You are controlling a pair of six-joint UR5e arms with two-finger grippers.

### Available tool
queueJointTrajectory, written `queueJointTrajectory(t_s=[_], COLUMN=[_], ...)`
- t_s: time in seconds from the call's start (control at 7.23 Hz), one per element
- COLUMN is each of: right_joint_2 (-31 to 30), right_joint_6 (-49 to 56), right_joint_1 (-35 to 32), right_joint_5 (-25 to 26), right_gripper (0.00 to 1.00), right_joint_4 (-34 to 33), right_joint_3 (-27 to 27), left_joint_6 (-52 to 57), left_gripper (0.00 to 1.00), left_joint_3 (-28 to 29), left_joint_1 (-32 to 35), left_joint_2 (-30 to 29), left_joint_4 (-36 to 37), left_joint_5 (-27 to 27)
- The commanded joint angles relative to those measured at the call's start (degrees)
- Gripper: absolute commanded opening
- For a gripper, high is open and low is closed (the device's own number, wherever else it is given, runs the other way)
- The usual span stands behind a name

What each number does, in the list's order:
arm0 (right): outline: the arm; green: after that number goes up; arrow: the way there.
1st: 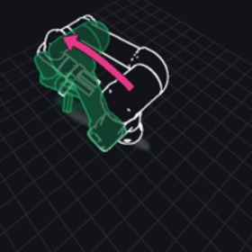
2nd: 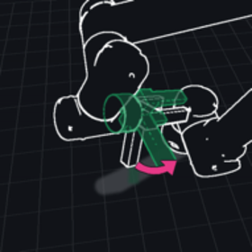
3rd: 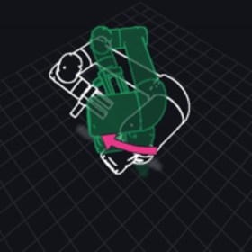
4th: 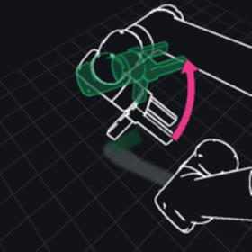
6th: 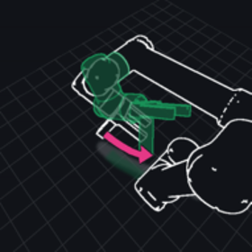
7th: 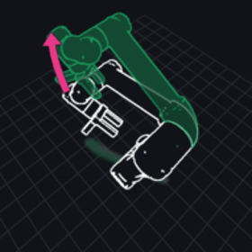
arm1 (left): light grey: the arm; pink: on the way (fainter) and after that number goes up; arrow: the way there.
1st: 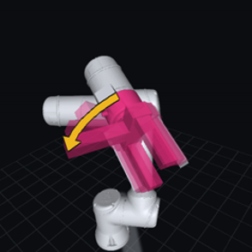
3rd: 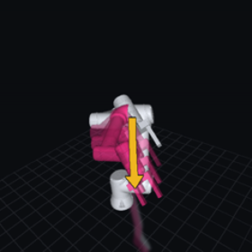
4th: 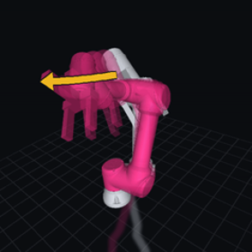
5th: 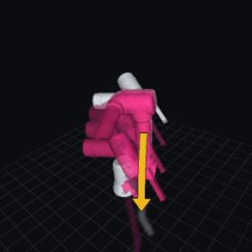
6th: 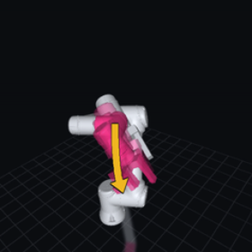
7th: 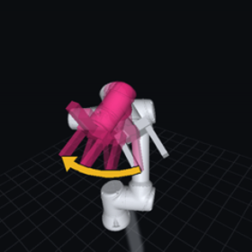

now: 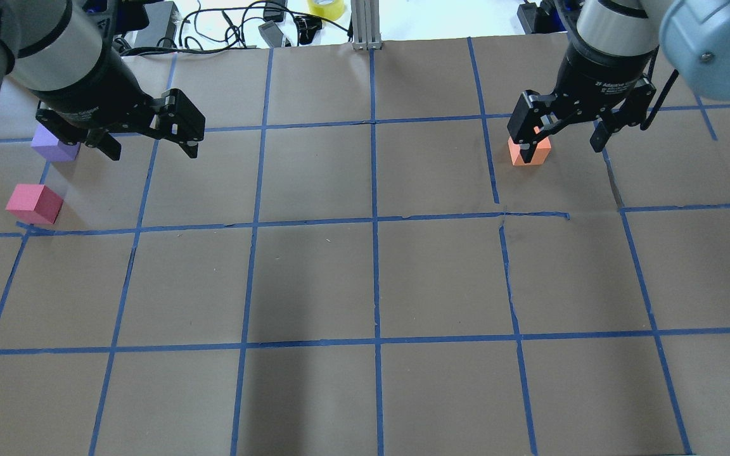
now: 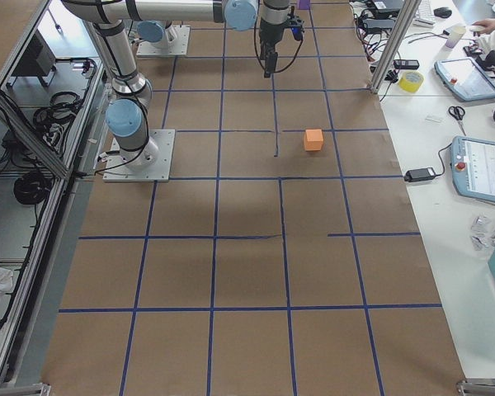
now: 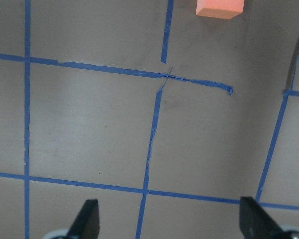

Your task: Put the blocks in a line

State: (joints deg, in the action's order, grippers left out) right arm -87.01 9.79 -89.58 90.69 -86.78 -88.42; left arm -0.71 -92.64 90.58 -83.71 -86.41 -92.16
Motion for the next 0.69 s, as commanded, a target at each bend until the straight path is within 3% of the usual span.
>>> queueJointTrajectory(t_s=[0.0, 0.28, 0.55], right_joint_2=[2.3, 5.1, 7.4], right_joint_6=[7.1, 6.9, 6.7], right_joint_1=[1.1, 6.2, 10.0], right_joint_5=[0.1, -0.2, 0.3], right_gripper=[1.0, 1.0, 1.0], right_joint_4=[-5.4, -6.0, -12.9], right_joint_3=[0.3, 0.2, 0.1], left_joint_6=[-0.2, -0.3, -0.3], left_gripper=[1.0, 1.0, 1.0], left_joint_3=[0.1, 0.0, 0.0], left_joint_1=[0.0, 0.2, 0.4], left_joint_2=[-0.5, -0.5, -0.2], left_joint_4=[0.2, 0.5, 0.5], left_joint_5=[0.1, 0.1, 0.2])
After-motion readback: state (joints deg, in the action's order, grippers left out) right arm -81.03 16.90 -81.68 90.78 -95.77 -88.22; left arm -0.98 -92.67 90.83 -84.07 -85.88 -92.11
